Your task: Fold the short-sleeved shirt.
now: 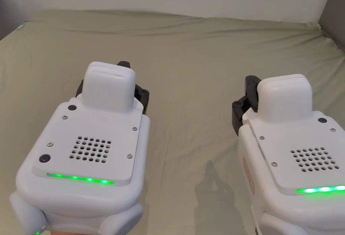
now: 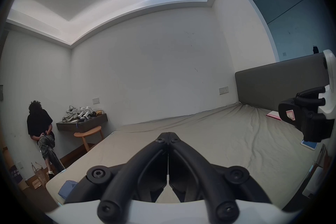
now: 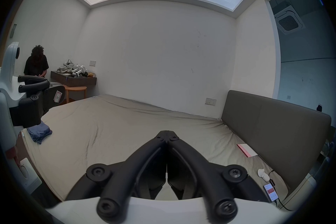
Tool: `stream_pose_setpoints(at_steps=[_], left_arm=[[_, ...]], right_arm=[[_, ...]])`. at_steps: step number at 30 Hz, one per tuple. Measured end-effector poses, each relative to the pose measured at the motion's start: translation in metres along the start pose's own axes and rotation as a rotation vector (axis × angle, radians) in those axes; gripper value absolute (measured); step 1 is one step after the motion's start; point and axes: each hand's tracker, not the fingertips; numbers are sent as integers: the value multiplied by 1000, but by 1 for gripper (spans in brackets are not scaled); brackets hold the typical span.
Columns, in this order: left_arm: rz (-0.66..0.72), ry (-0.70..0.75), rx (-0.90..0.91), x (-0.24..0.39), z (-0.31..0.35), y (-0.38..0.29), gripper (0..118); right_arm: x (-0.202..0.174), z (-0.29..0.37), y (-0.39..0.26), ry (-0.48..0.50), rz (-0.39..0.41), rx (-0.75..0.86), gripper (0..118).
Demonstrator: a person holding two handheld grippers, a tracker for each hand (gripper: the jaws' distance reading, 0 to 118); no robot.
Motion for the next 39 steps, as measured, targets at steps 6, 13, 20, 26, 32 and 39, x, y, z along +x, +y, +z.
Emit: stream_pose_setpoints(at_steps=[6,13,20,26,32,39], left_arm=[[0,-6,-4,-1,2,-4,0],[-11,35,9,-1,2,-6,79],[-16,36,2,-6,-3,-8,118],[47,22,-24,-8,-5,-6,118],[31,27,-16,-7,-5,-4,118],[43,14,-10,-9,-5,0,118]], right_arm=[[3,2,0,22,-15,-7,2],[5,-3,-5,19,-30,-1,109],[8,-9,-5,-44,1,0,113],[11,-16,4,-18,-150,-141,113],[4,-22,19,-104,-125,-301,113],[17,-13,31,15,-260,-297,113]])
